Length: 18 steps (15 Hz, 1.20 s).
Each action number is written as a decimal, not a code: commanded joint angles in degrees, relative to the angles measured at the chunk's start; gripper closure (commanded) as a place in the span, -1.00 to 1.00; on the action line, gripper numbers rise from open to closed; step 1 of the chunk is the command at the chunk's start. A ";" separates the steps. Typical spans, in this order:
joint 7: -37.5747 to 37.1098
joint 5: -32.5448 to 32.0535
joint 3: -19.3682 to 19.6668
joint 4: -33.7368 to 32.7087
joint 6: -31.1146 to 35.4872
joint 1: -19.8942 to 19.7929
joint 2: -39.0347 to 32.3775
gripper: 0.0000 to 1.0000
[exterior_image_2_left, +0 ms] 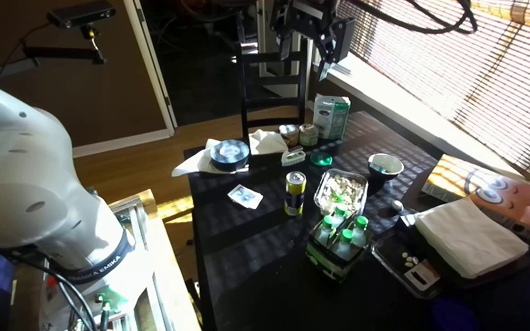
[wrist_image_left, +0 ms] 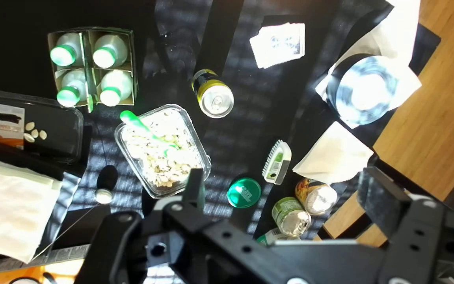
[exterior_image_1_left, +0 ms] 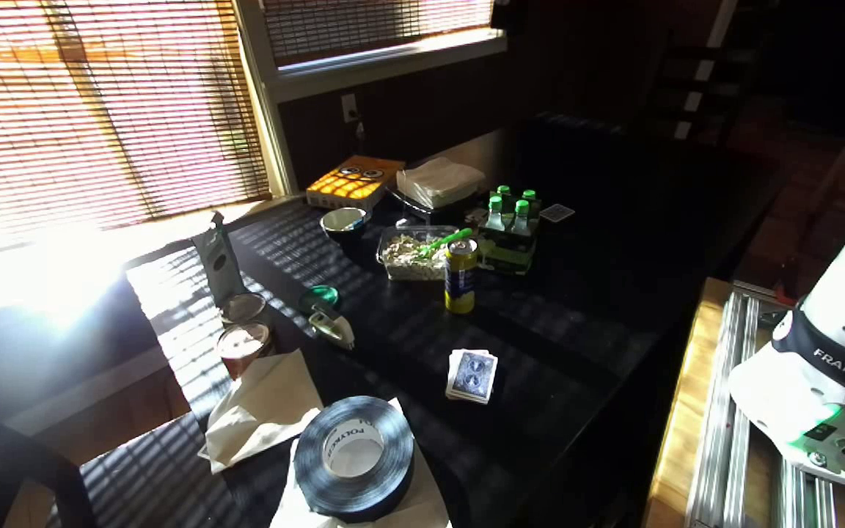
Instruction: Put the can on one bottle
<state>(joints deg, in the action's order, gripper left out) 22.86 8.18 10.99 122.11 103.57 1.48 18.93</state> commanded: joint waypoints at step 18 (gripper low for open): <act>-25.46 -1.57 -9.97 17.04 29.53 -2.17 -18.22 -1.00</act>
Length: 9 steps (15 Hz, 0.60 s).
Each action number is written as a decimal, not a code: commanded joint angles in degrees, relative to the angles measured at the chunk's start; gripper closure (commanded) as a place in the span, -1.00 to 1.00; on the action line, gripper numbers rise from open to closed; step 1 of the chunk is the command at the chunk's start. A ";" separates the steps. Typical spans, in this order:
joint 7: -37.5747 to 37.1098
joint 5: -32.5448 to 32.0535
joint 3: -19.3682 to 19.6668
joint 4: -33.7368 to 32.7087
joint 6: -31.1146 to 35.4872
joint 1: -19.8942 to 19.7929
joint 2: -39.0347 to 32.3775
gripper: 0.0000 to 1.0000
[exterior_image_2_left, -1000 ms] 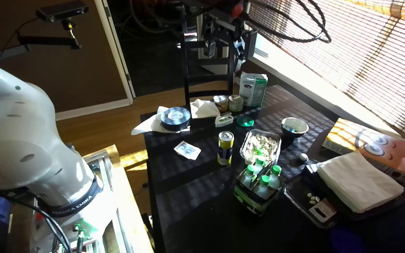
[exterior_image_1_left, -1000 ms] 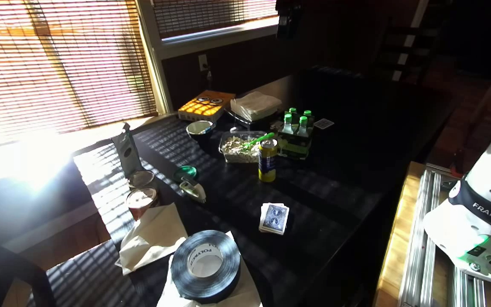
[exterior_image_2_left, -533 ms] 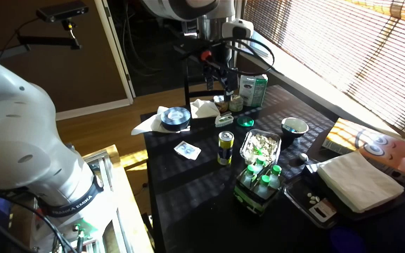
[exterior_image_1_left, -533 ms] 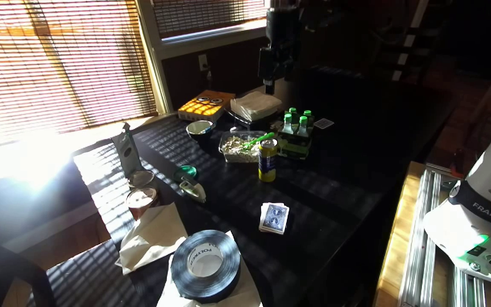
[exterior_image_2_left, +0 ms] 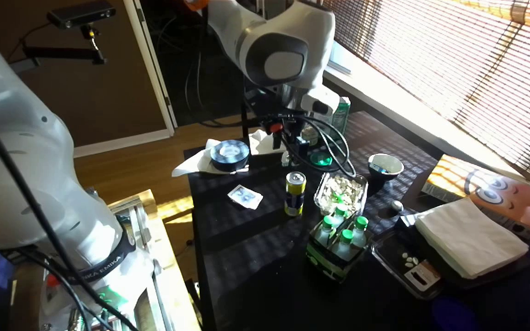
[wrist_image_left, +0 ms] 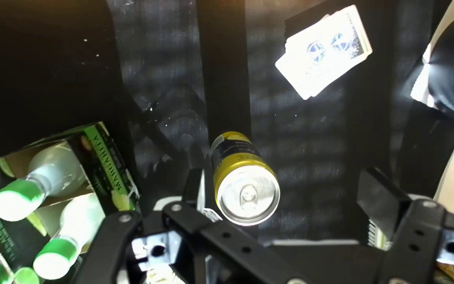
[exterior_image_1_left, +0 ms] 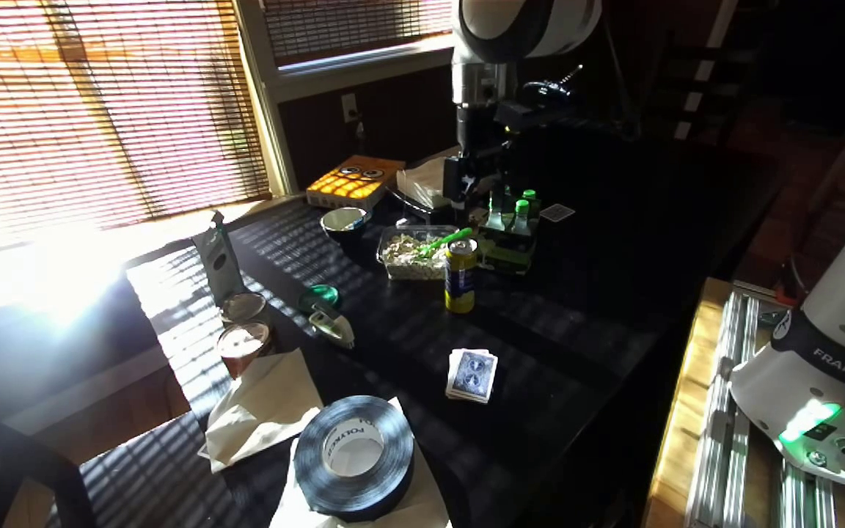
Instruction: Put the can on one bottle
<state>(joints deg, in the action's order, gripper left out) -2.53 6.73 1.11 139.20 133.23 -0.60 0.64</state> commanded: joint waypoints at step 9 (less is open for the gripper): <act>-4.40 -0.56 -1.66 2.78 15.86 1.47 -3.94 -1.00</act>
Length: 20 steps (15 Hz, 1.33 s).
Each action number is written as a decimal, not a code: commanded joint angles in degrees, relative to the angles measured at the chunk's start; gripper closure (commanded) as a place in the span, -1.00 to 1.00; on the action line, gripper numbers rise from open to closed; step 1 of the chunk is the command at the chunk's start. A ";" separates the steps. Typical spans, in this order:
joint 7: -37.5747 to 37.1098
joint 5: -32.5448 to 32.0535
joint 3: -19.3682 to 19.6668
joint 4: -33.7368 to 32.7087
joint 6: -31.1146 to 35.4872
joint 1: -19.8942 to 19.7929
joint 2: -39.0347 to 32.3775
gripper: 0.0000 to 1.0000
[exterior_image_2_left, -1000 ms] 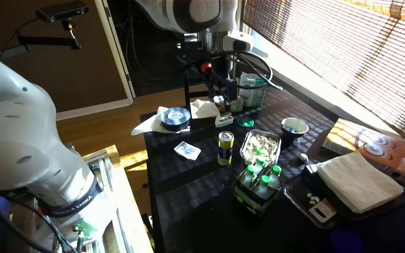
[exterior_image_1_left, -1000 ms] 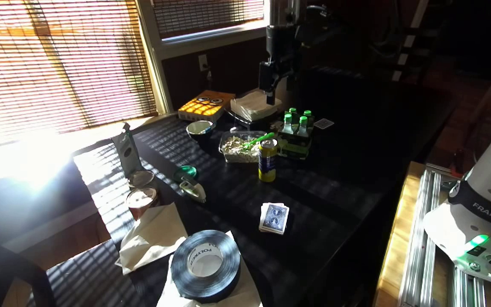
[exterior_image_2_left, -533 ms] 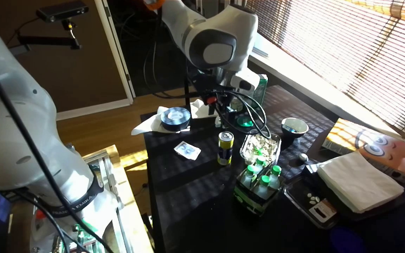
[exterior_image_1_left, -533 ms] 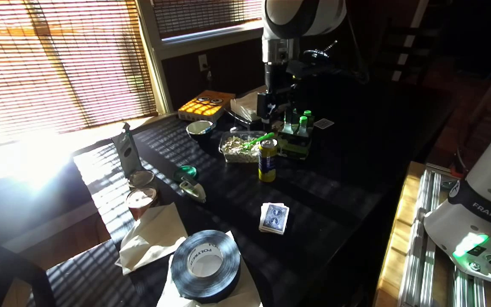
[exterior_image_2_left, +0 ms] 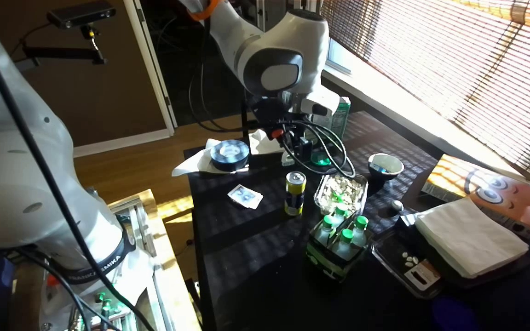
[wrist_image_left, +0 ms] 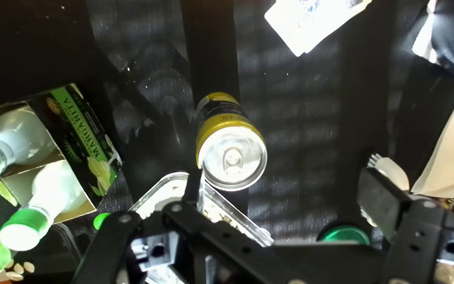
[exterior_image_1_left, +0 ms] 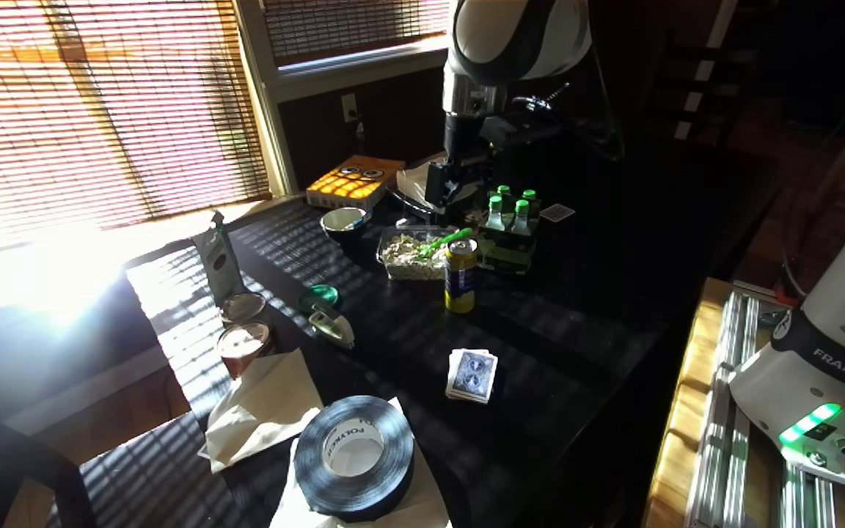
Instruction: Put the can on one bottle
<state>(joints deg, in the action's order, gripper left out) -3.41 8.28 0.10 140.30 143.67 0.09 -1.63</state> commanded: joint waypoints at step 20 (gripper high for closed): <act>-16.05 -11.11 1.73 0.11 14.79 2.08 -12.43 -1.00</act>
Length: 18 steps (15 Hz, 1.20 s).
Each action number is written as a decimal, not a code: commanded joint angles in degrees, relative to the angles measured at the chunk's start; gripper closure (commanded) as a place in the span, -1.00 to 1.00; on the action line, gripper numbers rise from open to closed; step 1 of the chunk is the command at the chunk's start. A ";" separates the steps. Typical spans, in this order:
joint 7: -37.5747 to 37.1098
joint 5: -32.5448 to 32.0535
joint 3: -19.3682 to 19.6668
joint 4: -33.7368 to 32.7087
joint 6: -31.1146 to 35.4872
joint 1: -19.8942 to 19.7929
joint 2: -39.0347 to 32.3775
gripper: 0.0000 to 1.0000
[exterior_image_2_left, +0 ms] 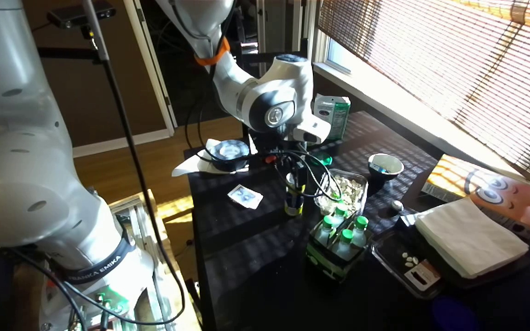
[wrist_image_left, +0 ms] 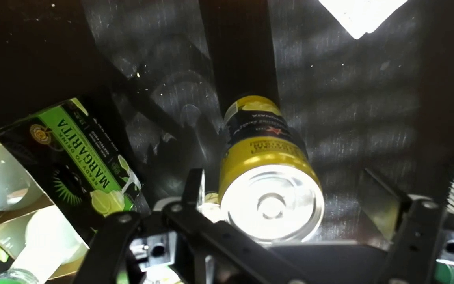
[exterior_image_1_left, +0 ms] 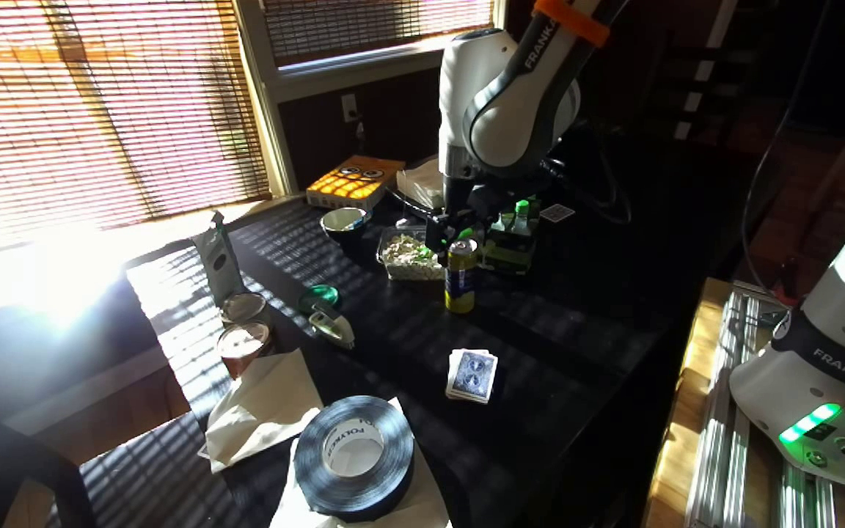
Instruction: Put the can on one bottle
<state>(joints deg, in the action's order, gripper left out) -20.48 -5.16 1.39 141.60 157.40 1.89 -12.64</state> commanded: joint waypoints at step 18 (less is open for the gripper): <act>1.27 4.23 1.46 -2.46 -1.10 0.25 -1.40 -0.77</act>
<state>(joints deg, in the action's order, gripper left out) -20.11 -1.86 2.47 140.30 157.30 1.75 -13.21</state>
